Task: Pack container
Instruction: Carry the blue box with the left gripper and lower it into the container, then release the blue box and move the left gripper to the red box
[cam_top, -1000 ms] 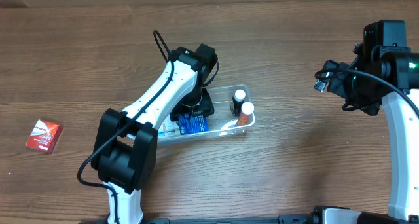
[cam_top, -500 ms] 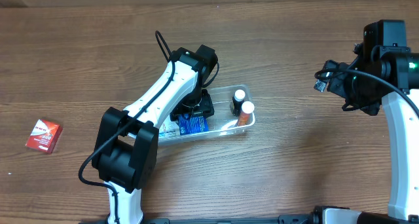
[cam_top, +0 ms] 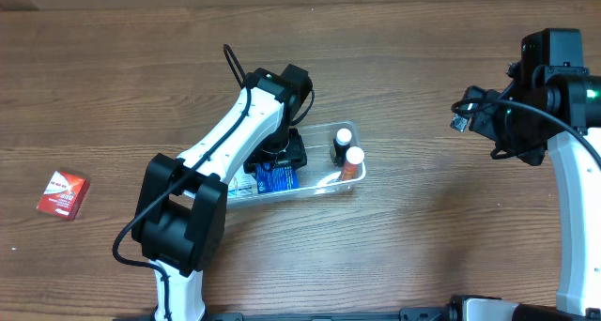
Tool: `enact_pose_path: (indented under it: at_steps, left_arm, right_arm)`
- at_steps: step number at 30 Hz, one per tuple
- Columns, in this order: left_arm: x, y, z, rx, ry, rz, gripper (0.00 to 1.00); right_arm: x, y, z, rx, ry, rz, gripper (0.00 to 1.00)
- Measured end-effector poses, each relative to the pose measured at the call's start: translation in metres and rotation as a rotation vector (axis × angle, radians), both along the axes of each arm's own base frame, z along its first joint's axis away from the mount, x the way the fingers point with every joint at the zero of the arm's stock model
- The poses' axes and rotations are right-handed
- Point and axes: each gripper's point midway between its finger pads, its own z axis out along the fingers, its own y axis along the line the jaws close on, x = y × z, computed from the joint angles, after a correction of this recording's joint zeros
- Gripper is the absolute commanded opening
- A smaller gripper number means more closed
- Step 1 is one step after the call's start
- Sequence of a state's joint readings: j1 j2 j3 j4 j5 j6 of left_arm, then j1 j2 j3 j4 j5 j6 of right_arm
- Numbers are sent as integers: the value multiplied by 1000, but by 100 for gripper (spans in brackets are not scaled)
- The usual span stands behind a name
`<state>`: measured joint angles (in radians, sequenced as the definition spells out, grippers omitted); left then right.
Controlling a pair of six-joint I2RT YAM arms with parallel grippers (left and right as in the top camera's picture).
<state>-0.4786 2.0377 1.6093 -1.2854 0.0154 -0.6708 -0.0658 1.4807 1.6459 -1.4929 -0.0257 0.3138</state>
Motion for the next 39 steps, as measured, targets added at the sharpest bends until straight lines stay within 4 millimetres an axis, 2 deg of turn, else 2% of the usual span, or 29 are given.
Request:
enact_pose_path:
  at_steps: [3, 16, 21, 25, 28, 29, 32, 34, 36, 39]
  left_arm:
    - [0, 0, 0, -1, 2, -6, 100]
    - [-3, 1, 0, 0, 14, -41, 100]
    - [-10, 5, 2, 13, 43, -54, 100]
    - [-11, 12, 11, 36, 34, -86, 100]
    - [-10, 20, 33, 56, -23, -107, 100]
    - [-9, 26, 57, 60, -91, -109, 100]
    - [-9, 44, 112, 44, -247, -94, 100]
    - [-12, 66, 146, 42, -341, -55, 100]
    - [-21, 101, 178, 62, -425, 25, 100]
    - [-32, 151, 206, 103, -514, 168, 100]
  right_arm:
    - [0, 0, 0, 0, 0, 0, 100]
    - [0, 0, 0, 0, 0, 0, 100]
    - [0, 0, 0, 0, 0, 0, 100]
    - [0, 0, 0, 0, 0, 0, 100]
    - [0, 0, 0, 0, 0, 0, 100]
    - [0, 0, 0, 0, 0, 0, 100]
    - [0, 0, 0, 0, -1, 0, 100]
    - [0, 0, 0, 0, -1, 0, 100]
    - [0, 0, 0, 0, 0, 0, 100]
    - [0, 0, 0, 0, 1, 0, 100]
